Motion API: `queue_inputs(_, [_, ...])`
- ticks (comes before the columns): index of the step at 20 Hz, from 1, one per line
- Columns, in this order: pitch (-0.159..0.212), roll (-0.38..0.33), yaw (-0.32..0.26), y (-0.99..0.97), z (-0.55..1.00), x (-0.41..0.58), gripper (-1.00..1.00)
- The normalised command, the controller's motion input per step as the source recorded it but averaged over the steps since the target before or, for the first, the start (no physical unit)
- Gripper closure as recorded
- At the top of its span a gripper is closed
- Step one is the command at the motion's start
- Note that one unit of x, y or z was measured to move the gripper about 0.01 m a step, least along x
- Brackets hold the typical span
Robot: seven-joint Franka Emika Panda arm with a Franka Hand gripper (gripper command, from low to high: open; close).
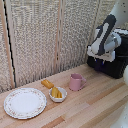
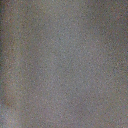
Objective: Please go towards the air fryer and gently seize its handle using your gripper. Slowly reveal the interior of the air fryer by pulling the handle outward. Head to the bowl filled with hot dogs and firmly but gently grasp it. Carefully place it inside the now-open air fryer.
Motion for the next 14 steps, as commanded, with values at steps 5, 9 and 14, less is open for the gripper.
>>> queue_inputs(5, [-0.015, 0.056, -0.002, 0.80, 0.87, -0.021, 1.00])
queue_inputs(9, [-0.044, 0.003, 0.000, 0.87, 0.79, -0.094, 1.00])
queue_inputs(14, [-0.057, 0.000, -0.084, 0.82, 0.41, -0.091, 1.00])
